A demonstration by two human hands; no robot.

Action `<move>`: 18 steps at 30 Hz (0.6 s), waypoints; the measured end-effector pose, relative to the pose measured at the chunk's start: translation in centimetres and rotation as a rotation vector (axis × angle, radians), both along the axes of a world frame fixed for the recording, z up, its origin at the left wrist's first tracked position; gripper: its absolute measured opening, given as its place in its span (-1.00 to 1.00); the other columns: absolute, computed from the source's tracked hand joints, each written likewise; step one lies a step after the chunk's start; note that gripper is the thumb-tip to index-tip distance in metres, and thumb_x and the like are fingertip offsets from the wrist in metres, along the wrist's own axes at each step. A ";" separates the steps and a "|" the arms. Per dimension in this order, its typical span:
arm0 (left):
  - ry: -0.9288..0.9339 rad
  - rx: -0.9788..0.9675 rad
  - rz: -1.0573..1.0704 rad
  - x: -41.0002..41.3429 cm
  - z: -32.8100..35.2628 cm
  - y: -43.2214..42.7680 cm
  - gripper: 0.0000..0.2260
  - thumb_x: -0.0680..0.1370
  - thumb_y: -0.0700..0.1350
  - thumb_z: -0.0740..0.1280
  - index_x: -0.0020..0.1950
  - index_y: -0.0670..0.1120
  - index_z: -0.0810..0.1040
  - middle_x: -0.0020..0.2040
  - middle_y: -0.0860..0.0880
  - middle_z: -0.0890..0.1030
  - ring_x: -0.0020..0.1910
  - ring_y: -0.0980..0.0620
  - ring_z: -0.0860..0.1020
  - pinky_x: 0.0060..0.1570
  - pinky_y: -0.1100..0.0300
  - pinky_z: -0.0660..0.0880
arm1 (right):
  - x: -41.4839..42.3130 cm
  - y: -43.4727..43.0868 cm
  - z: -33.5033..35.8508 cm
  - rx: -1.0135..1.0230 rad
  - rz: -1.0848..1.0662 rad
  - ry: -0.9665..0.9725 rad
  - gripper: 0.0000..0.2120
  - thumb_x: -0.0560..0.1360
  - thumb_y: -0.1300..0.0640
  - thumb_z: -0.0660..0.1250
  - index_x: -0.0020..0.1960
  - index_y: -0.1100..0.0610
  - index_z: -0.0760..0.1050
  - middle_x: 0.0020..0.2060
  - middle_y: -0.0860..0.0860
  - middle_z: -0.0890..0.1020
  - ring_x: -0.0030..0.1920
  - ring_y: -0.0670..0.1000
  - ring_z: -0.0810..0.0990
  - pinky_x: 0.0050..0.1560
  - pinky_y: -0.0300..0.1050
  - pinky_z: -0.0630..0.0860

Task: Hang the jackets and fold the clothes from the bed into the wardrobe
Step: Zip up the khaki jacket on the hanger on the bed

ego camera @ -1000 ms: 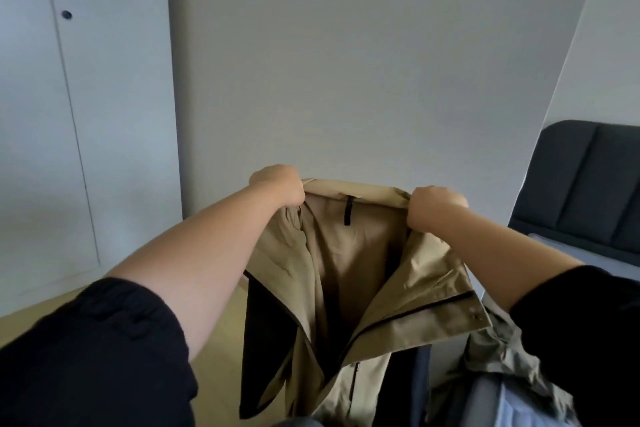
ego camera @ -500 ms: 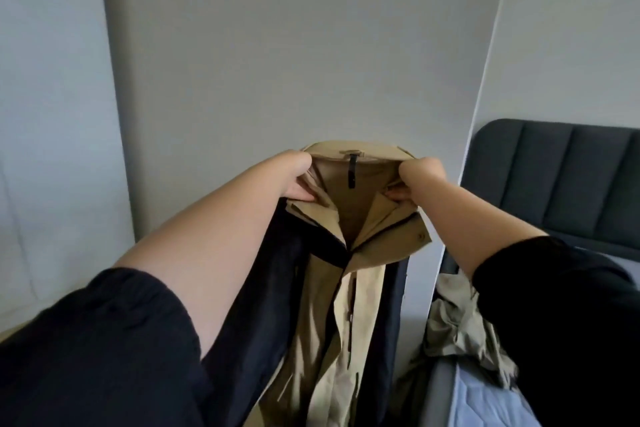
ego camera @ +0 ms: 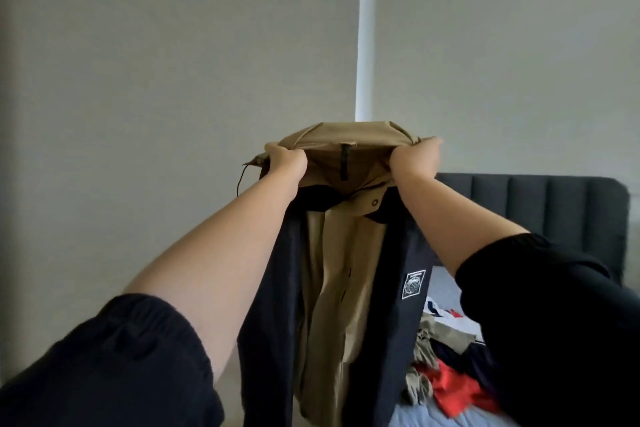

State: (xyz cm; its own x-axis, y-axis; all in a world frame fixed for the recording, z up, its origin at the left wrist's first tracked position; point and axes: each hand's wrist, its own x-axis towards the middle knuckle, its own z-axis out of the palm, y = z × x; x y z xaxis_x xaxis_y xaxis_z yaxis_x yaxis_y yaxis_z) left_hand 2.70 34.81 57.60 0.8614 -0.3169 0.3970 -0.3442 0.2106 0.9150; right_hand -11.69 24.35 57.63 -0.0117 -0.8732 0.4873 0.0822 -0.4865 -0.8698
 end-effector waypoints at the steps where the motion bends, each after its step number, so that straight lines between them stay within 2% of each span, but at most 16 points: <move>1: -0.022 -0.027 -0.009 -1.4 0.8 -0.3 -0.58 0.58 -0.23 0.16 0.44 -0.20 0.19 0.34 -0.24 0.39 0.00 -0.05 0.33 0.17 0.01 0.40 | -1.5 0.0 0.9 -0.025 -0.023 -0.030 -0.69 0.54 0.30 0.12 0.28 0.24 0.26 0.19 0.16 0.49 0.14 0.12 0.51 0.11 -0.05 0.47; 5: -0.006 -0.116 -0.143 -7.0 3.2 -2.0 -0.65 0.58 -0.23 0.10 0.37 -0.12 0.18 0.29 -0.17 0.39 0.01 -0.05 0.38 0.08 0.10 0.41 | -6.8 -0.5 3.6 -0.088 -0.152 -0.087 -0.70 0.54 0.30 0.11 0.27 0.24 0.26 0.17 0.15 0.50 0.14 0.11 0.51 0.00 -0.16 0.36; 9: -0.005 -0.132 -0.244 -10.5 3.9 -4.5 -0.68 0.59 -0.22 0.12 0.34 -0.12 0.20 0.27 -0.16 0.40 0.01 -0.04 0.39 0.00 0.16 0.37 | -10.8 -2.4 4.5 -0.162 -0.263 -0.117 -0.71 0.49 0.33 0.13 0.21 0.23 0.29 0.03 0.13 0.53 0.10 0.14 0.53 -0.02 -0.11 0.40; 14: 0.148 -0.161 -0.364 -12.4 1.9 -9.2 -0.65 0.58 -0.20 0.15 0.36 -0.11 0.21 0.27 -0.16 0.38 0.19 -0.12 0.45 0.24 0.00 0.45 | -13.2 -5.1 2.6 -0.243 -0.390 -0.056 -0.61 0.45 0.38 0.15 0.27 0.23 0.27 -0.12 -0.02 0.41 -0.05 0.01 0.44 -0.08 -0.16 0.33; 16: 0.217 -0.130 -0.437 -12.4 -0.5 -11.5 -0.65 0.56 -0.17 0.18 0.35 -0.11 0.27 0.24 -0.15 0.44 0.16 -0.14 0.49 0.22 -0.06 0.47 | -13.5 -7.0 0.7 -0.206 -0.420 -0.003 -0.65 0.44 0.35 0.16 0.22 0.22 0.27 -0.14 0.01 0.44 -0.05 0.10 0.50 -0.12 -0.13 0.32; 18: 0.276 -0.035 -0.528 -12.0 -3.8 -13.7 -0.62 0.53 -0.07 0.25 0.33 -0.12 0.36 0.20 -0.18 0.52 0.13 -0.19 0.54 0.16 -0.09 0.52 | -14.0 -9.7 -1.8 -0.128 -0.427 0.142 -0.63 0.45 0.29 0.17 0.25 0.24 0.27 -0.07 0.10 0.51 0.04 0.19 0.54 -0.12 -0.10 0.33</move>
State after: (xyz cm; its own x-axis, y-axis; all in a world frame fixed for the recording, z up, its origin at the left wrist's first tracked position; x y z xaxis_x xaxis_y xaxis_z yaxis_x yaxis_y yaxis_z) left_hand -9.34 21.09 53.80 0.6637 -0.7210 0.1991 0.0647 0.3205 0.9451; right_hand -25.68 14.65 55.79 -0.2823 -0.7375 0.6136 -0.2640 -0.5551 -0.7887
